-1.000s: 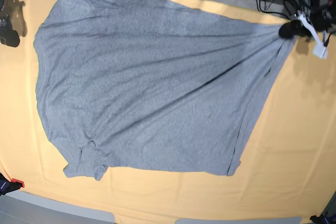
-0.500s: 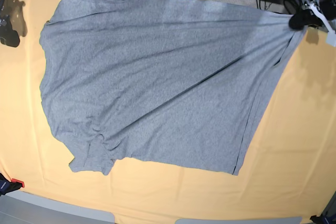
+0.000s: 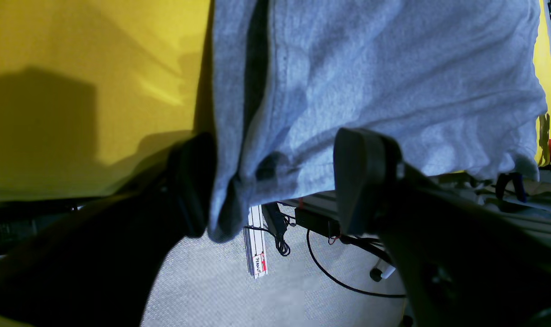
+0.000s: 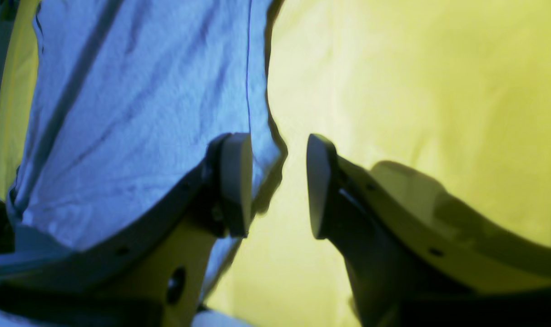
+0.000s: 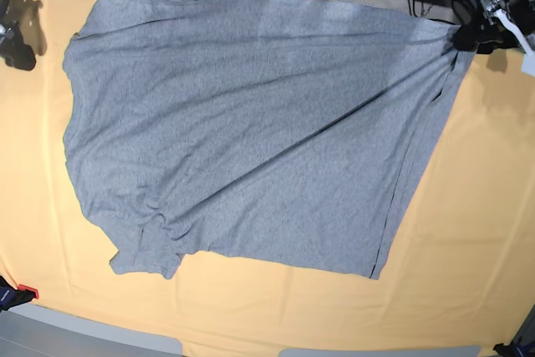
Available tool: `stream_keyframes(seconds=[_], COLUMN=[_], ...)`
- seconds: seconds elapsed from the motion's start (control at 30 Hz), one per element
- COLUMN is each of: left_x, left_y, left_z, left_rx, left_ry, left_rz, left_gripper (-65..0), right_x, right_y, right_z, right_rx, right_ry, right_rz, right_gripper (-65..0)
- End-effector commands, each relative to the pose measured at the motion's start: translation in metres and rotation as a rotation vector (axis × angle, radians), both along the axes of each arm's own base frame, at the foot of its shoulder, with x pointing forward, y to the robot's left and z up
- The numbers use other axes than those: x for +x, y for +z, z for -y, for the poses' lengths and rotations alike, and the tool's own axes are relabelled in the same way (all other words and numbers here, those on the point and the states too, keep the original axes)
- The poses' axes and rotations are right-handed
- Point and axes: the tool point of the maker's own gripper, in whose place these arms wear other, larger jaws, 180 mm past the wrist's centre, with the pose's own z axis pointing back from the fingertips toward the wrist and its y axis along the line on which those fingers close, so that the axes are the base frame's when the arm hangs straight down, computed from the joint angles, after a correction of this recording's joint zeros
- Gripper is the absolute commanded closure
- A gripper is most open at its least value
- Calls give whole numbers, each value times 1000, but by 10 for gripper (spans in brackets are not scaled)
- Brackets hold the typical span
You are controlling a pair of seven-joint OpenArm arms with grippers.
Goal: Layout the t-shirt on the table in an organized manner, then fold the t-shirt properly
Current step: 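Pull the held sleeve corner with the left gripper away from the right gripper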
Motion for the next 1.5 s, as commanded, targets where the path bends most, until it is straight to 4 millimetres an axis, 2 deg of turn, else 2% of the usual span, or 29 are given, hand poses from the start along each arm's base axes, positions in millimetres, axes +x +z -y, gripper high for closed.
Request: stream_keyframes(seconds=[0.0,0.2,0.43,0.77,0.97,1.07,1.2,1.47], left_x=[8,13,22,34,36,35,35,36], left_y=[13,16,20,27,29,28,28,28], left_z=[-3,-3,-3,-3,-3,-2,-2,-2], left_rx=[5,6,6,7,6,7,7,7], left_ry=[-11,-12,-12,-14,-15,-19,-19,-19], left_rz=[46,61,88,127,135,129,129,130], left_gripper=[-418,-418,-418,-418,-418,-418,-418,-418], right_x=[-1,-33,-65,-78,-77,-77,-78,-108], right_y=[8,-13,-28,-33,-54,-59,-60,-65], right_z=[3,-9,-19,-22,-63,-75,-78,-79], right_rx=[-17,28,63,69,144,166,172,179], right_ry=[12,-11,-33,-23,101,136,143,140], right_rz=[17,-64,-143,-189,-248,-265,-271,-349], right_gripper=[-227,-227,-227,-227,-227,-227,-227,-227])
